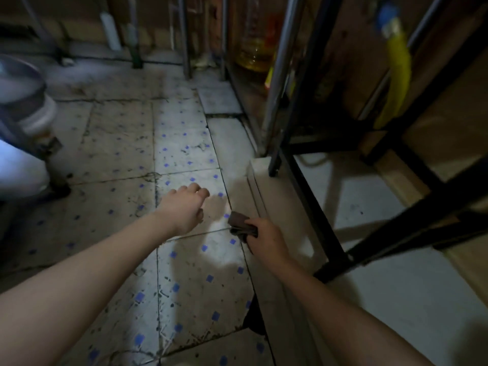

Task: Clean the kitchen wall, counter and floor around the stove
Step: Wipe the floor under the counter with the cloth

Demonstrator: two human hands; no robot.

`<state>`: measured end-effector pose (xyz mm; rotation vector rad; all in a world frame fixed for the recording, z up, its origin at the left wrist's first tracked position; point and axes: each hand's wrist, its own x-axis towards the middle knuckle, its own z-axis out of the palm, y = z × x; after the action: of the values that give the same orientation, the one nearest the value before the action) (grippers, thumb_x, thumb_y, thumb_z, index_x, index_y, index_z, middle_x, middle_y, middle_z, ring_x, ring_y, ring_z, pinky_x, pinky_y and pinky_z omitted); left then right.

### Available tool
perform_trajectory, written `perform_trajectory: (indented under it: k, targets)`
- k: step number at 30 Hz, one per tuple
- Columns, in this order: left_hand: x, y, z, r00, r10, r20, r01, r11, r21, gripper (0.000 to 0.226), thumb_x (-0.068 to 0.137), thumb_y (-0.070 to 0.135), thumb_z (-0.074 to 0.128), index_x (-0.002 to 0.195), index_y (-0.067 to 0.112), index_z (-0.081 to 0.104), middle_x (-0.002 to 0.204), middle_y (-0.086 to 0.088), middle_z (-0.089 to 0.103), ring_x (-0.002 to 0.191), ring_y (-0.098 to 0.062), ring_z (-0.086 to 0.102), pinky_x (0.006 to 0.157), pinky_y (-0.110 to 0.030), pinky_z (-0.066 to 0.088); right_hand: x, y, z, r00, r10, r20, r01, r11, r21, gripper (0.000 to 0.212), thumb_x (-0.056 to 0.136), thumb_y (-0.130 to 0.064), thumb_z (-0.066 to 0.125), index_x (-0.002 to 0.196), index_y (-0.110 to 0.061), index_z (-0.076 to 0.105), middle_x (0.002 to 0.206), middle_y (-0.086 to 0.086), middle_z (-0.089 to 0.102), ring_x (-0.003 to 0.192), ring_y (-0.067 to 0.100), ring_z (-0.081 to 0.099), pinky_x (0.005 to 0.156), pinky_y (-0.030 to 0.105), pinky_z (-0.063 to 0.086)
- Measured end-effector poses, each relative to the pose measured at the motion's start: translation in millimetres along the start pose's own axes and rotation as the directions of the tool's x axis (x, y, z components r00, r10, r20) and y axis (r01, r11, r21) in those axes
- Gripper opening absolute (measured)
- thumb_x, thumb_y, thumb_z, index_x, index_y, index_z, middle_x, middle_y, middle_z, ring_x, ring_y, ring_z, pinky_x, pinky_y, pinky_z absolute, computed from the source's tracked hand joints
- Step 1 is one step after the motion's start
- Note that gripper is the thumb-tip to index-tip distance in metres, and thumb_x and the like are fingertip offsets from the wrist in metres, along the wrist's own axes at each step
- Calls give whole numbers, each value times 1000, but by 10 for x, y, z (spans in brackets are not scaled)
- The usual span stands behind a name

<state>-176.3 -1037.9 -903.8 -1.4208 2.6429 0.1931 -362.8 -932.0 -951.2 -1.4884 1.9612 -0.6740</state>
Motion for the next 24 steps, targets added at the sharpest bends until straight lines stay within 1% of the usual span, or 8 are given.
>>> perform_trajectory:
  k: [2, 4, 5, 9, 15, 18, 22, 24]
  targets:
    - [-35, -237, -149, 999, -39, 0, 39, 999, 0, 42, 94, 25, 45, 135, 18, 39, 136, -8, 42, 120, -29, 47, 94, -40, 40, 198, -309, 6, 1000, -27, -8, 27, 1000, 5, 36, 84, -2, 56, 118, -11, 63, 106, 9, 64, 78, 10, 56, 66, 11, 40]
    - [-61, -434, -344, 996, -83, -17, 83, 997, -6, 40, 94, 24, 45, 133, 18, 39, 134, -8, 43, 119, -29, 48, 92, -39, 41, 354, -609, -21, 998, -56, -18, 56, 998, 5, 36, 83, -2, 56, 117, -13, 64, 105, 8, 65, 82, 12, 54, 71, 20, 43]
    - [-73, -509, -452, 994, -106, -20, 106, 994, -22, 40, 94, 24, 46, 133, 17, 40, 133, -8, 44, 118, -29, 49, 91, -38, 41, 410, -751, -50, 998, -60, -21, 60, 998, 7, 37, 83, -2, 56, 117, -13, 64, 106, 7, 65, 85, 12, 54, 72, 20, 43]
    - [-182, -722, -871, 985, -173, -20, 170, 982, -86, 39, 90, 19, 45, 129, 16, 44, 125, -9, 49, 113, -30, 51, 88, -38, 42, 463, -1240, -225, 996, -84, -4, 83, 996, -18, 41, 82, 1, 54, 119, -13, 62, 108, 6, 62, 84, 10, 52, 66, 10, 39]
    - [-409, -890, -1706, 973, -229, 15, 229, 962, -151, 38, 92, 21, 40, 130, 19, 44, 130, -8, 48, 119, -28, 47, 95, -40, 39, 263, -1900, -590, 997, -65, 52, 68, 995, -77, 37, 84, -2, 56, 117, -15, 64, 109, 3, 62, 94, 14, 58, 74, 17, 43]
    - [-480, -958, -2285, 973, -230, -7, 226, 961, -160, 35, 94, 20, 40, 128, 17, 44, 131, -8, 47, 119, -27, 47, 97, -41, 39, 165, -2280, -881, 998, -45, 38, 47, 997, -56, 35, 84, 0, 58, 115, -14, 65, 104, -1, 61, 96, 16, 59, 72, 11, 42]
    - [-578, -985, -2991, 967, -255, 4, 252, 954, -165, 34, 95, 19, 39, 129, 17, 44, 132, -8, 45, 121, -27, 45, 99, -41, 38, 26, -2799, -1338, 1000, -12, 21, 14, 995, -103, 37, 85, -3, 58, 118, -19, 63, 109, -3, 61, 96, 8, 54, 80, 14, 42]
    - [-639, -984, -3289, 966, -257, 11, 254, 951, -175, 33, 95, 18, 38, 128, 17, 44, 132, -8, 45, 121, -27, 45, 99, -40, 37, -59, -3051, -1559, 999, -27, 20, 29, 992, -121, 36, 84, -3, 58, 115, -20, 64, 107, -4, 61, 93, 5, 52, 79, 12, 41]
